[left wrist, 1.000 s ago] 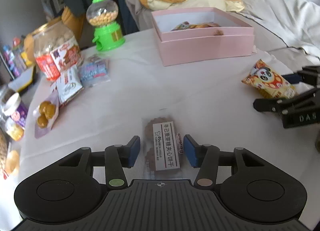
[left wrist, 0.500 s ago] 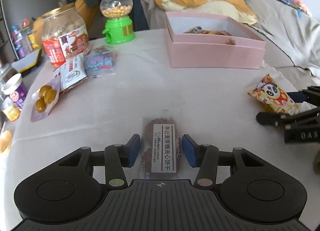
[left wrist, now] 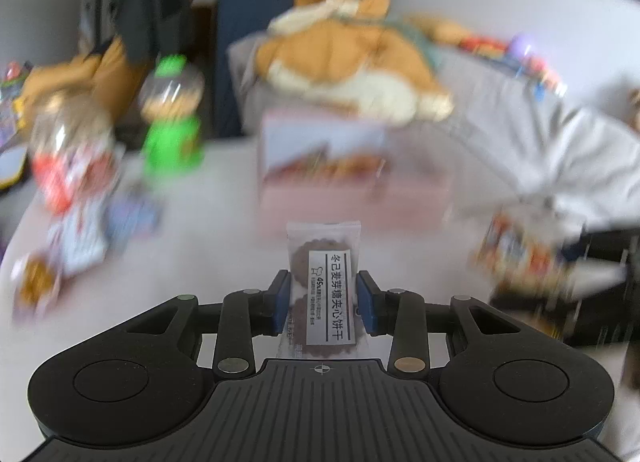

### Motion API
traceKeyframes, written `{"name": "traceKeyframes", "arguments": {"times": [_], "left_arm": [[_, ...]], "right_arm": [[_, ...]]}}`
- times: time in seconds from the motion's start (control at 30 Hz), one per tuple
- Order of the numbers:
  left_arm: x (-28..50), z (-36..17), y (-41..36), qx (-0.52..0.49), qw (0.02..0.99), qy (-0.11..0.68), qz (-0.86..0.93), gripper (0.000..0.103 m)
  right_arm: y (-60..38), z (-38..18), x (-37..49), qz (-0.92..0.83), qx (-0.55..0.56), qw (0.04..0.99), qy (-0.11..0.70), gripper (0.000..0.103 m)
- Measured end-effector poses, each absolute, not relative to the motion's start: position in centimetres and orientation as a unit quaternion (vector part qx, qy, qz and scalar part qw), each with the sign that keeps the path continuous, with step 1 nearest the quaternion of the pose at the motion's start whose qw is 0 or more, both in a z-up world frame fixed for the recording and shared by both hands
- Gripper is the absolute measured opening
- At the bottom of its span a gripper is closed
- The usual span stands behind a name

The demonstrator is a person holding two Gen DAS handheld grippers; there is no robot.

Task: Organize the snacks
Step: 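Release the cookie packet into the pink box with the left tool while the right drops the panda bag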

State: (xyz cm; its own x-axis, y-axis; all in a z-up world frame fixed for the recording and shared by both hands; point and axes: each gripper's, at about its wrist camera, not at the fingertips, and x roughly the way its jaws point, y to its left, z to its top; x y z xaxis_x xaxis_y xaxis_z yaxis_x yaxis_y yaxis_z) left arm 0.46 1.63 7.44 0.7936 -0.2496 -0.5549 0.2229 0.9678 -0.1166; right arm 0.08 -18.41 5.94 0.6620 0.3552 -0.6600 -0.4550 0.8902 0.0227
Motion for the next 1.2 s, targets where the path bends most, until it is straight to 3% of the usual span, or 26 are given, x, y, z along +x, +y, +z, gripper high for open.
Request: {"name": "traceKeyframes", "arguments": {"times": [0.2, 0.33, 0.4, 0.67, 0.87, 0.93, 1.1, 1.2], "left_arm": [[9.4, 11.0, -2.3, -0.057, 0.953, 0.247, -0.166, 0.041], [16.9, 8.6, -3.7, -0.115, 0.934, 0.289, -0.177, 0.044], [18.0, 7.2, -3.0, -0.137, 0.939, 0.279, -0.149, 0.041], [12.7, 7.6, 4.0, -0.187, 0.947, 0.212, -0.154, 0.041], [8.4, 5.6, 8.7, -0.215, 0.927, 0.29, -0.101, 0.04], [6.4, 4.7, 10.5, -0.215, 0.925, 0.298, -0.097, 0.04], [1.7, 3.8, 14.7, -0.146, 0.956, 0.254, -0.018, 0.04], [0.6, 3.0, 17.8, -0.169, 0.956, 0.234, 0.045, 0.04]], "right_arm": [[-19.3, 7.5, 0.6, 0.216, -0.065, 0.918, 0.326, 0.06], [-19.2, 7.0, 1.5, 0.208, -0.06, 0.917, 0.336, 0.06], [-19.2, 6.6, 2.2, 0.201, -0.058, 0.915, 0.346, 0.06], [-18.5, 7.4, 4.1, 0.189, -0.088, 0.916, 0.343, 0.06], [-17.5, 12.9, 12.5, 0.18, -0.017, 0.928, 0.327, 0.062], [-16.2, 13.3, 16.4, 0.193, -0.007, 0.921, 0.338, 0.07], [-12.4, 12.2, 20.1, 0.115, -0.088, 0.92, 0.365, 0.07], [-9.3, 10.9, 19.2, 0.103, -0.126, 0.915, 0.37, 0.07]]}}
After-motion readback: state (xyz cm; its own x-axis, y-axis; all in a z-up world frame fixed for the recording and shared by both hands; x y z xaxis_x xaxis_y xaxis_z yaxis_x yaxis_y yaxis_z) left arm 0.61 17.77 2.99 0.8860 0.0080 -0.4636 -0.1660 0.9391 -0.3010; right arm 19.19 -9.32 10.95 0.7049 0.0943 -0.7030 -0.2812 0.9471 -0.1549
